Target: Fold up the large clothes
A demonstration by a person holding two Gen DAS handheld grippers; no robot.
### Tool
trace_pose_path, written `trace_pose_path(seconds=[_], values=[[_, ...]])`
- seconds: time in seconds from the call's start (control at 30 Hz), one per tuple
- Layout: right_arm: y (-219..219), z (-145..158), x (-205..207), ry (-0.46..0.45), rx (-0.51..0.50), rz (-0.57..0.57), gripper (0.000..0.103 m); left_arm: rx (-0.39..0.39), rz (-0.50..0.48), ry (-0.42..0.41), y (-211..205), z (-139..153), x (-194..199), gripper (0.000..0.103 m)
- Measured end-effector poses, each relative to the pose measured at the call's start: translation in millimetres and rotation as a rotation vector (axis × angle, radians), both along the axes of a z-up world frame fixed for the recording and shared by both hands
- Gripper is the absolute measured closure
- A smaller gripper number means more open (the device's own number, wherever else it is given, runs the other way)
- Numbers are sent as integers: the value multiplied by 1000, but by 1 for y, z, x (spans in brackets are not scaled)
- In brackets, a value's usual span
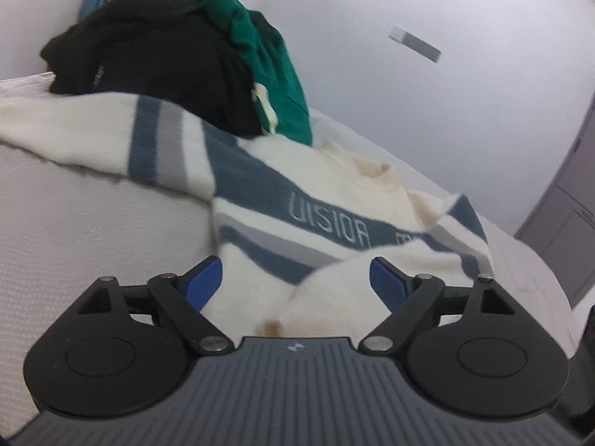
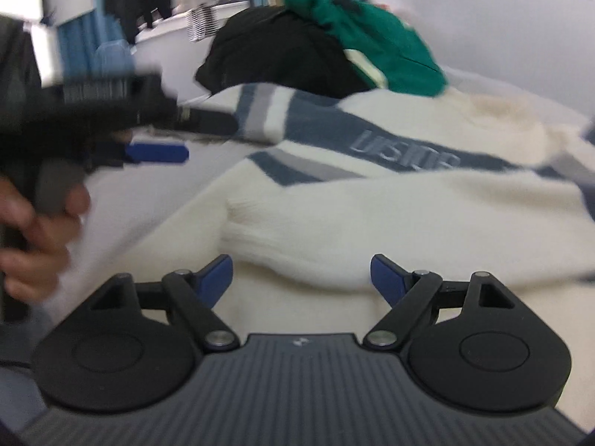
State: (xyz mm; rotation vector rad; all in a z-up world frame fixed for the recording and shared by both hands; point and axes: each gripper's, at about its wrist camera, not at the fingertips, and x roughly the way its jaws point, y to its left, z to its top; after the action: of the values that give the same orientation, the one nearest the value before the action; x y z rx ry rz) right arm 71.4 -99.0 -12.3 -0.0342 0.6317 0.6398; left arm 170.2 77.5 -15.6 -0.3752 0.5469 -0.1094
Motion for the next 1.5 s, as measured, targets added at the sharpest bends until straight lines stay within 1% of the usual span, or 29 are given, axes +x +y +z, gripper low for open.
trace_pose_path(seconds=[0.07,0.13,0.2,0.23,0.33,0.4,0.5,0.53,0.63,0.7,0.77,0.87,0.93,1.0,1.07,1.17,1.23,1.4,1.5], values=[[-15,5,-4,31,17,-47,20,9,-23,18,-8,-4,1,23],[-31,9,-6,38,42,-107,20,18,-51,34,-16,-9,3,29],[-42,12,-4,22,56,-176,21,32,-74,50,-25,-13,6,33],[-46,12,-1,13,56,-207,21,43,-87,59,-29,-15,8,38],[-46,9,12,-33,37,-270,27,109,-121,82,-45,-24,13,45],[-41,3,25,-56,14,-296,41,147,-126,117,-52,-31,17,46],[-36,-12,43,-56,-24,-324,54,190,-118,164,-57,-42,22,46],[-38,-15,46,-51,-32,-332,55,200,-119,167,-59,-44,22,46],[-40,-37,63,1,-44,-332,56,215,-116,168,-61,-47,23,46],[-40,-41,63,-15,-39,-323,56,206,-108,167,-61,-45,22,46],[-42,-40,62,-12,-34,-325,56,189,-102,165,-58,-43,20,46],[-44,-38,59,-6,-22,-328,56,128,-74,162,-48,-37,20,46],[-45,-38,57,-5,-14,-330,56,104,-53,149,-42,-32,19,45],[-46,-37,57,-4,-13,-330,56,100,-25,128,-35,-26,17,45],[-45,-38,57,-6,-15,-331,56,76,13,113,-25,-20,17,41],[-46,-38,58,-8,-16,-331,56,51,80,103,-7,-12,22,39],[-47,-38,57,-7,-10,-332,56,32,122,104,8,-8,31,37],[-48,-39,57,-6,0,-333,56,42,225,115,58,-3,60,34],[-48,-39,58,-4,7,-336,56,-8,324,147,98,-7,78,32]])
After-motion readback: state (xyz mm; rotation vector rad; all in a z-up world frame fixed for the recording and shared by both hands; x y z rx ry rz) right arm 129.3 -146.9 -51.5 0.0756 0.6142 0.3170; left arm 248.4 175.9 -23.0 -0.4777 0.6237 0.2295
